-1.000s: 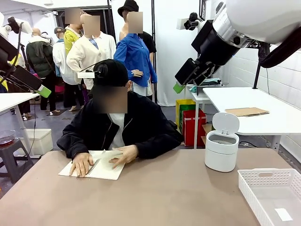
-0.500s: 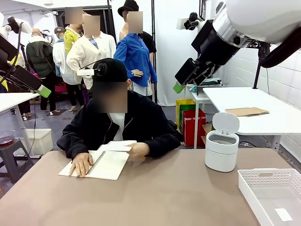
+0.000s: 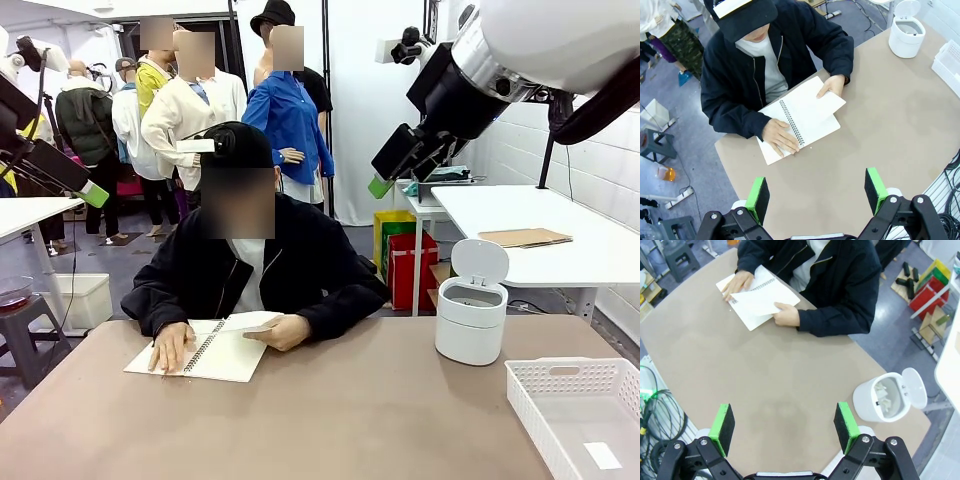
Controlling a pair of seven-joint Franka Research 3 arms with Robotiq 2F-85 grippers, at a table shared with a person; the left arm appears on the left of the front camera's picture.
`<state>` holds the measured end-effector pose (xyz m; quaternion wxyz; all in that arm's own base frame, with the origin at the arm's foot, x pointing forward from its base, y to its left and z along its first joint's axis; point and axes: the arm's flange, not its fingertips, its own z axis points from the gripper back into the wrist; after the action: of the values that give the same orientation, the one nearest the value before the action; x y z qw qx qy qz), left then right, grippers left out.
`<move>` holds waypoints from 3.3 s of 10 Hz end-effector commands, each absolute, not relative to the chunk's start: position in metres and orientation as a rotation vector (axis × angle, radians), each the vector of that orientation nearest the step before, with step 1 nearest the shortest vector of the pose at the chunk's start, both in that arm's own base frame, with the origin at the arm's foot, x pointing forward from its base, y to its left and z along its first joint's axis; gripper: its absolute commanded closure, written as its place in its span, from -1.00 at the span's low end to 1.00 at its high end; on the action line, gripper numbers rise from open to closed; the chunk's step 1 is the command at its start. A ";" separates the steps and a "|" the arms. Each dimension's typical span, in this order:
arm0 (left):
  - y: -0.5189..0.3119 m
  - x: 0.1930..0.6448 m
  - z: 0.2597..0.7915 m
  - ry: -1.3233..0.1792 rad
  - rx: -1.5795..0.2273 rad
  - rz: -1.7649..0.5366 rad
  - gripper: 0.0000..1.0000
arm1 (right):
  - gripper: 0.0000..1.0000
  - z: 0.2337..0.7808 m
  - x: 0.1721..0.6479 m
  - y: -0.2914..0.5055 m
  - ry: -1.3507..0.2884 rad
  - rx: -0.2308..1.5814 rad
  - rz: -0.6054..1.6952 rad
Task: Sort the paper based on its condition.
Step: If a person hands you a paper, place it in the Organizing basket , and if it's crumpled, put it in the Trash can.
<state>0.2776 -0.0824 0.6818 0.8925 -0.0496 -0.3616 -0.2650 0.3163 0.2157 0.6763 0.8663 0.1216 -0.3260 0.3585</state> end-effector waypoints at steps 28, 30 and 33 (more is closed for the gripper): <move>-0.081 0.278 0.681 -0.749 -0.104 -0.546 -1.00 | -1.00 0.677 0.318 0.218 -0.678 0.255 0.752; -0.081 0.278 0.681 -0.749 -0.104 -0.546 -1.00 | -1.00 0.677 0.318 0.218 -0.678 0.255 0.752; -0.081 0.278 0.681 -0.749 -0.104 -0.546 -1.00 | -1.00 0.677 0.318 0.218 -0.678 0.255 0.752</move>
<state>0.2776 -0.0824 0.6818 0.8925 -0.0496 -0.3616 -0.2649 0.3163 0.2157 0.6763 0.8663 0.1216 -0.3260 0.3585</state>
